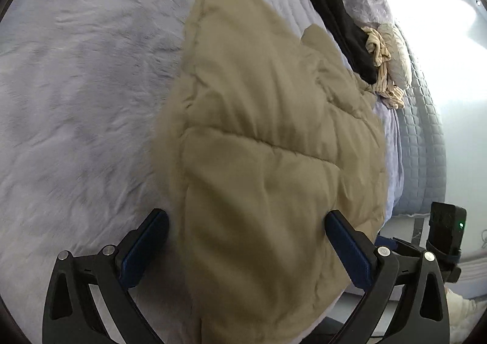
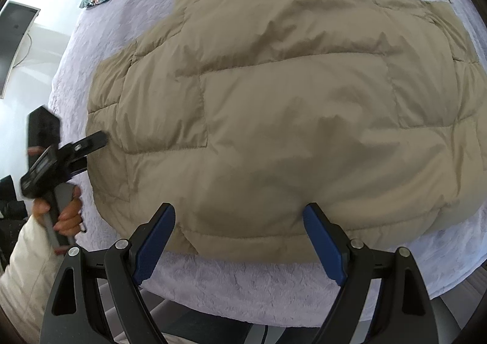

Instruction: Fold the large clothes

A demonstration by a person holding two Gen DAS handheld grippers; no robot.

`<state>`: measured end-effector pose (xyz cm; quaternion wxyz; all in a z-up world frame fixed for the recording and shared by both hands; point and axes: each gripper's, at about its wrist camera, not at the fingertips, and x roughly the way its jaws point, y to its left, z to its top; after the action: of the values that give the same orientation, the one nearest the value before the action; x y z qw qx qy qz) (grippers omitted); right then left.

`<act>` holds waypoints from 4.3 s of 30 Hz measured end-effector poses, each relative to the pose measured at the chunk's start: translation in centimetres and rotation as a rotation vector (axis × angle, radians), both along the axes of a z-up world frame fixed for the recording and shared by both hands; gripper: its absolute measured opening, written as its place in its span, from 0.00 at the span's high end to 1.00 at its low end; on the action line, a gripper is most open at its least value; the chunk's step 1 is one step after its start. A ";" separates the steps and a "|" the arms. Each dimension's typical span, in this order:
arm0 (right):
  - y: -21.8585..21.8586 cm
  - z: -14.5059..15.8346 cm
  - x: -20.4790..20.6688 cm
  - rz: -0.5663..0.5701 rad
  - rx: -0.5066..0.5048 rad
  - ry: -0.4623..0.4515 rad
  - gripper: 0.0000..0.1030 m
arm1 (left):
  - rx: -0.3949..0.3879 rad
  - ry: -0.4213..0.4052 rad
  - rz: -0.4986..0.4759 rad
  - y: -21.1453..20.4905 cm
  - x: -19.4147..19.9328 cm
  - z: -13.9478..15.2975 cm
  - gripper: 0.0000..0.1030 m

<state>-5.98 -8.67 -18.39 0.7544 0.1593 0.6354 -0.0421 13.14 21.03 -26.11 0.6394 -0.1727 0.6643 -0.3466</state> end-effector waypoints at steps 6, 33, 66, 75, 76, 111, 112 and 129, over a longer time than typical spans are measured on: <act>-0.5 0.2 -0.4 -0.012 0.013 -0.003 0.14 | 0.020 -0.023 -0.144 -4.5 -0.6 -1.5 0.00; -11.2 -1.3 4.2 -0.097 0.090 -0.231 0.93 | 0.073 -0.149 -0.060 -15.5 -4.1 16.8 0.76; -29.8 2.3 -15.4 -0.352 0.289 -0.212 0.21 | 0.078 -0.074 -0.413 -47.6 -9.9 8.6 0.24; -25.2 6.3 -16.0 -0.172 0.370 -0.341 0.19 | 0.089 -0.206 -0.414 -50.1 -10.1 11.6 0.24; -24.4 5.9 -14.9 -0.160 0.337 -0.332 0.19 | 0.080 -0.249 -0.404 -49.8 -10.0 12.8 0.24; -36.6 6.1 -19.9 -0.406 0.158 -0.362 0.35 | 0.542 -0.645 -0.194 -51.3 -6.6 7.2 0.18; -36.4 6.4 -17.2 -0.382 0.149 -0.356 0.37 | 0.548 -0.649 -0.196 -51.4 -6.7 7.1 0.18; -34.4 0.4 -9.2 -0.308 0.103 -0.166 0.49 | 0.615 -0.550 -0.136 -45.5 -9.8 11.9 0.18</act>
<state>-15.15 -43.11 -18.03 0.7797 0.2960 0.5405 -0.1112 3.37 -24.49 -14.23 0.7905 0.1693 0.5511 -0.2067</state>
